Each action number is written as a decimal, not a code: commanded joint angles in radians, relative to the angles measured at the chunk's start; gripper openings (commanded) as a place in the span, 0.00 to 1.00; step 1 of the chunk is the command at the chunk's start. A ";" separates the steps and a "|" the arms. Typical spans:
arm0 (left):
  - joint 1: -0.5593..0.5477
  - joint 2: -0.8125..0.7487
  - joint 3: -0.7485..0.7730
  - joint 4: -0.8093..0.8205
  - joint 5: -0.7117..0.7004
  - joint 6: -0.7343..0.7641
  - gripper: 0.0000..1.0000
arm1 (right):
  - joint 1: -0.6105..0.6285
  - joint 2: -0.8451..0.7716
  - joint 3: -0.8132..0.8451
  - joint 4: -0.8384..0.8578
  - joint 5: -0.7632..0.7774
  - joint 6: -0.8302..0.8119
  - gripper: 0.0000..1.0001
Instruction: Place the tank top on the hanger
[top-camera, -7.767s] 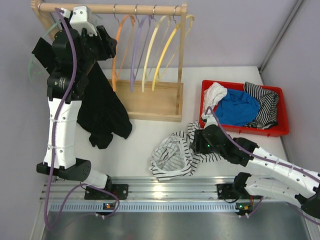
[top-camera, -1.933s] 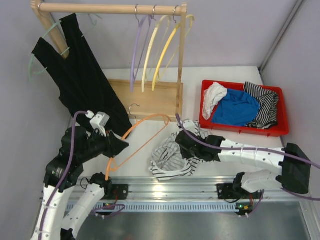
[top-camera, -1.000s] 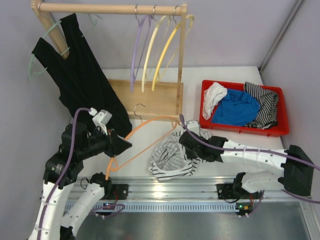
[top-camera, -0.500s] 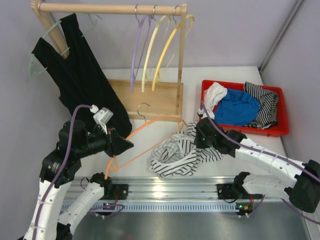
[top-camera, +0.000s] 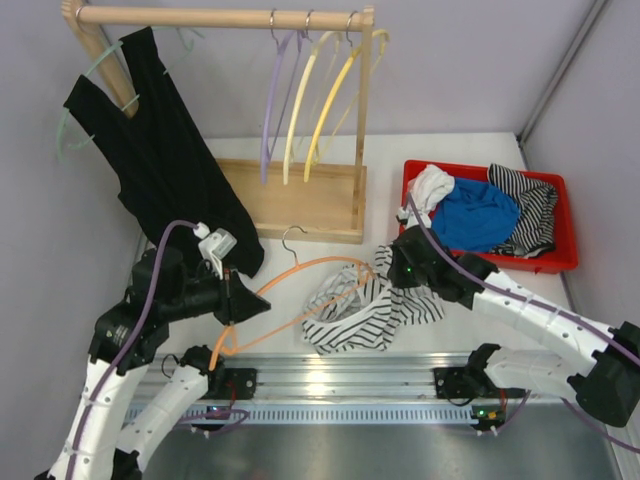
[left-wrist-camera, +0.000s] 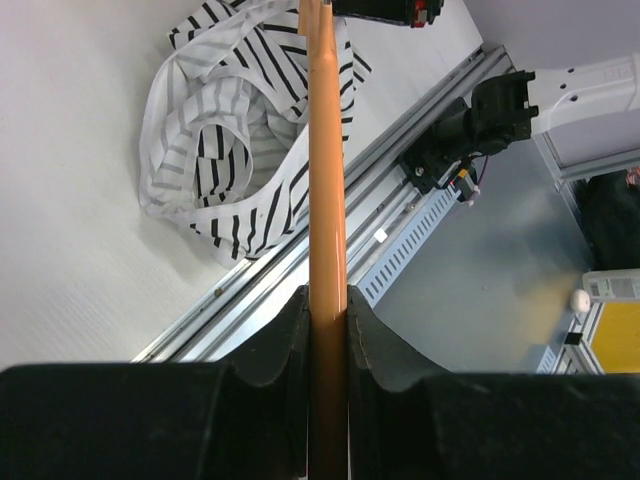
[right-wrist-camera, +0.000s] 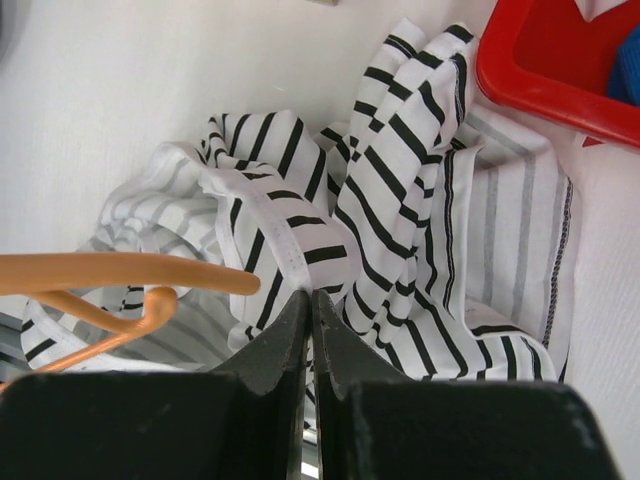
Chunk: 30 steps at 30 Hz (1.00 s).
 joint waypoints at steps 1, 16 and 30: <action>-0.013 0.005 -0.002 0.021 0.023 0.010 0.00 | -0.016 0.003 0.062 0.010 0.009 -0.019 0.02; -0.014 0.054 -0.114 0.273 0.067 -0.059 0.00 | 0.016 -0.052 0.165 -0.066 -0.016 -0.027 0.01; -0.048 0.066 -0.243 0.591 0.122 -0.195 0.00 | 0.096 -0.034 0.280 -0.132 0.022 -0.015 0.01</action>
